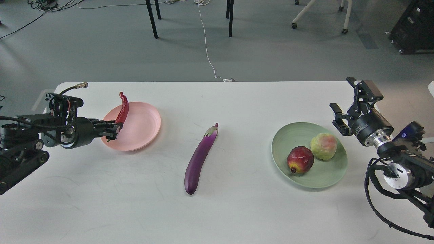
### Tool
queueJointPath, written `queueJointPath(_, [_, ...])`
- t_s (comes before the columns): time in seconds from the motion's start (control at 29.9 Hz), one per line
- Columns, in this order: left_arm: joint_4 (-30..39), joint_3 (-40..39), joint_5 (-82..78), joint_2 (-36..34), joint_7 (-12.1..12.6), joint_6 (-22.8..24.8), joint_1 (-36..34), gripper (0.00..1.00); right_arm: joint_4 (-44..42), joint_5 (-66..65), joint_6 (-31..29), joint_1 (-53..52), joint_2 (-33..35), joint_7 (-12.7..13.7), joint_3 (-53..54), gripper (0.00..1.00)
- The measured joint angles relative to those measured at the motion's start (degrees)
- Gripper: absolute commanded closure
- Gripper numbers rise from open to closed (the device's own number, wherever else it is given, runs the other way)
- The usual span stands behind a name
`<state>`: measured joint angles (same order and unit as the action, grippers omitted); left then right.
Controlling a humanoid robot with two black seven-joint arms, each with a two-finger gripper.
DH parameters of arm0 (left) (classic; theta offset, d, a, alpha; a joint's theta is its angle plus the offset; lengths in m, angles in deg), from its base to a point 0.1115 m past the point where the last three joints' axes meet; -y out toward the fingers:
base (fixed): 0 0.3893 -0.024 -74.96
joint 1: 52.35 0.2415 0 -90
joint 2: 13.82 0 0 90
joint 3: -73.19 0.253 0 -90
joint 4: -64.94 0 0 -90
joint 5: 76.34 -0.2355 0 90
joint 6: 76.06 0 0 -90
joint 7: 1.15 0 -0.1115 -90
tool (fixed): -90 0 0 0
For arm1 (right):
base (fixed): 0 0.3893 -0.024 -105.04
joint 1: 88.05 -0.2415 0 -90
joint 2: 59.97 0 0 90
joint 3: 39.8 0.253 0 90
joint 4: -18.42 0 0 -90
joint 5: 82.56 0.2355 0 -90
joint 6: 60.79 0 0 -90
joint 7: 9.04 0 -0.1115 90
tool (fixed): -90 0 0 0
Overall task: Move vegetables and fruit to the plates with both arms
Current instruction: 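Lift the chili onto the pink plate and open the left gripper, then move the left gripper to the purple eggplant and grasp it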
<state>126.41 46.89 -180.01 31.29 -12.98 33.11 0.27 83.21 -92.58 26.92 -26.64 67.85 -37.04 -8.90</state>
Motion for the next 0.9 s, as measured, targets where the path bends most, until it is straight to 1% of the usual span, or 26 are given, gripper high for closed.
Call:
queueJointPath(0.03, [0.0, 0.0, 0.0, -0.1, -0.1, 0.0, 0.3, 0.24, 0.0, 0.0, 0.0, 0.0, 0.0, 0.0, 0.1, 0.01])
queueJointPath(0.13, [0.0, 0.0, 0.2, -0.2, -0.2, 0.0, 0.6, 0.19, 0.0, 0.0, 0.0, 0.0, 0.1, 0.0, 0.2, 0.01])
queueJointPath(0.33, [1.1, -0.7, 0.2, -0.4, -0.9, -0.2, 0.0, 0.17, 0.0, 0.0, 0.0, -0.1, 0.2, 0.0, 0.2, 0.01])
queueJointPath(0.4, [4.1, -1.0, 0.2, -0.7, -1.1, -0.2, -0.7, 0.16, 0.0, 0.0, 0.0, -0.1, 0.2, 0.0, 0.2, 0.01])
queueJointPath(0.5, [11.1, -1.2, 0.3, -1.6, -0.9, 0.0, -2.2, 0.16, 0.0, 0.0, 0.0, -0.1, 0.2, 0.0, 0.2, 0.01])
queueJointPath(0.6, [18.8, -1.0, 0.3, -1.6, 0.1, 0.4, -2.6, 0.16, 0.0, 0.0, 0.0, -0.1, 0.2, 0.0, 0.3, 0.01])
queueJointPath(0.7, [24.3, -0.4, 0.2, -0.2, 2.3, 0.5, -2.1, 0.16, 0.0, 0.0, 0.0, -0.1, 0.2, 0.0, 0.3, 0.01])
queueJointPath(0.8, [26.1, 1.3, 0.0, 2.4, 4.3, 0.4, -0.6, 0.16, -0.1, 0.0, 0.0, -0.1, 0.2, 0.0, 0.3, 0.01])
queueJointPath(0.9, [26.1, 3.7, -0.5, 4.2, 5.6, 0.0, 0.4, 0.16, -0.1, 0.0, 0.0, 0.0, 0.3, 0.0, 0.3, 0.01])
